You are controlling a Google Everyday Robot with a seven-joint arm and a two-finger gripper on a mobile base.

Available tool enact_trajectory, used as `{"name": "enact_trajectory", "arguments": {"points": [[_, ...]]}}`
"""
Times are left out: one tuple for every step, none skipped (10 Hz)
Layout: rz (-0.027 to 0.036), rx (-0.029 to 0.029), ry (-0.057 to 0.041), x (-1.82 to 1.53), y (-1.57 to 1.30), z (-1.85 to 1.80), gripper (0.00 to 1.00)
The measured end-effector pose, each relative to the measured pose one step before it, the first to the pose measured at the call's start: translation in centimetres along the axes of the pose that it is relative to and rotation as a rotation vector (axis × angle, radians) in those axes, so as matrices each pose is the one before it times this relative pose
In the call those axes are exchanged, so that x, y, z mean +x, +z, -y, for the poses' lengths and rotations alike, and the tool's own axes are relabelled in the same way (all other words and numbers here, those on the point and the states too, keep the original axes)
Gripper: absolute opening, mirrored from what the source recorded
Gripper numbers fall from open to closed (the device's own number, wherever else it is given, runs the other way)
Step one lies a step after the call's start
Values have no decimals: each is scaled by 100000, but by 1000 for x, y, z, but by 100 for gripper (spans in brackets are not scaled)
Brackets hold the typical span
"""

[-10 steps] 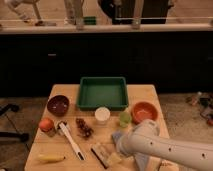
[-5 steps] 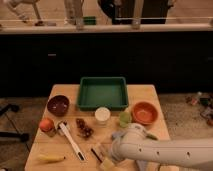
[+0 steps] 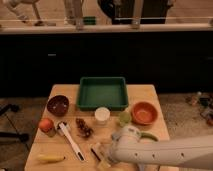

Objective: Place eraser in tray

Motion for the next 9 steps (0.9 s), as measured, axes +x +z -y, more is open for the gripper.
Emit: {"name": "enact_trajectory", "arguments": {"points": [[-232,507,411,-105,225,-36,80],[-405,741,1019,-79,296,-87,80],[-164,490,814,-17,138,-24,80],[-158,338,585,-40,208,-72,80],[-161,80,91,-139,180,-163,80],[-238,90,40,-84,203,-142,80],[-170,-12,232,24,152,-54,80],[-46,18,76,17,87,-30,76],[-60,-70,-210,20,145,-77,66]]}}
